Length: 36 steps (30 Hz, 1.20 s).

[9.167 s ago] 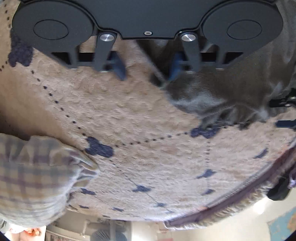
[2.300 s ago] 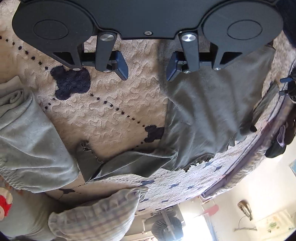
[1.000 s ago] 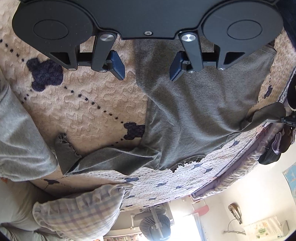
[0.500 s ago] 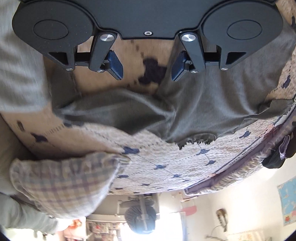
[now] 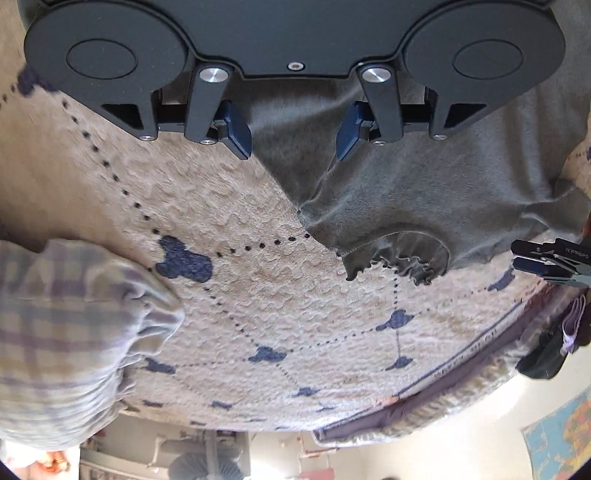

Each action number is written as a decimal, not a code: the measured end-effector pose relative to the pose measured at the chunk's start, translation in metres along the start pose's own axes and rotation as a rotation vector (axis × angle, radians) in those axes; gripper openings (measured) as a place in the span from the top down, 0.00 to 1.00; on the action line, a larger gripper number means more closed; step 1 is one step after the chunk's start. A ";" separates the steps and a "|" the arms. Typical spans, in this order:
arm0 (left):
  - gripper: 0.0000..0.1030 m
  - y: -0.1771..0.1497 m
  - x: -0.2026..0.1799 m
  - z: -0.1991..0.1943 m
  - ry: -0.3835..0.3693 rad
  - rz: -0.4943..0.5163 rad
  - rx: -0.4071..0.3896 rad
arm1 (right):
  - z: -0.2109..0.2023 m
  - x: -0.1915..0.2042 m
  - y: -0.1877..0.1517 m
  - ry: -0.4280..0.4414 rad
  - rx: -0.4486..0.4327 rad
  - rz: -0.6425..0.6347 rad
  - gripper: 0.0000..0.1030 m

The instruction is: Fold clothes

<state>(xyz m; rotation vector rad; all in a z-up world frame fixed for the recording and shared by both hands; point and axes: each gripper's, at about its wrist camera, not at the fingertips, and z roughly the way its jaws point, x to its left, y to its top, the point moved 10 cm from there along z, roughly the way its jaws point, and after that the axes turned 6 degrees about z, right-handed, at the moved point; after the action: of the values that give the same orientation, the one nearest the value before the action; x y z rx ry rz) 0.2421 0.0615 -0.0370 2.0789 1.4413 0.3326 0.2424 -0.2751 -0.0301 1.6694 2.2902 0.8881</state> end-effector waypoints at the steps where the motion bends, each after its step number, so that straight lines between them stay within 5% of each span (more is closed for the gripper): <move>1: 0.26 0.000 -0.002 0.006 0.010 0.024 0.003 | 0.008 0.001 0.001 0.003 0.012 -0.009 0.52; 2: 0.26 0.001 -0.004 0.009 0.021 0.040 -0.002 | 0.016 0.002 0.003 0.007 0.024 -0.018 0.51; 4: 0.41 0.006 -0.005 0.011 0.053 0.057 -0.018 | 0.029 0.005 0.003 0.009 0.035 -0.036 0.54; 6: 0.87 0.010 -0.007 0.010 0.066 0.050 -0.033 | 0.030 0.016 0.001 0.016 0.013 -0.099 0.78; 7: 0.93 0.011 -0.008 0.010 0.076 0.052 -0.039 | 0.029 0.022 0.001 0.020 0.005 -0.112 0.95; 18: 0.95 0.059 0.001 0.014 0.260 0.103 -0.111 | 0.016 0.024 0.045 -0.200 -0.155 -0.164 0.96; 22: 0.83 0.051 0.012 0.018 0.262 0.004 -0.112 | 0.049 0.017 0.037 -0.263 -0.104 -0.168 0.95; 24: 0.62 0.050 0.018 0.000 0.286 -0.022 -0.158 | 0.041 0.017 0.034 -0.263 -0.142 -0.139 0.94; 29: 0.39 0.042 0.038 -0.080 0.337 -0.141 -0.287 | -0.021 0.003 0.026 -0.246 -0.271 0.044 0.60; 33: 0.27 -0.020 0.005 -0.143 0.218 -0.275 -0.343 | -0.071 0.003 -0.026 -0.117 -0.270 0.220 0.57; 36: 0.19 -0.092 -0.030 -0.164 0.188 -0.360 -0.304 | -0.095 0.016 -0.093 -0.027 -0.229 0.338 0.57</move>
<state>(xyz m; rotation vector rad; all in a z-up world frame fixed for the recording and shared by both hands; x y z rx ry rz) 0.0763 0.1091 0.0436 1.5470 1.7190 0.5719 0.1170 -0.3129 -0.0022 1.9757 1.8339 1.1352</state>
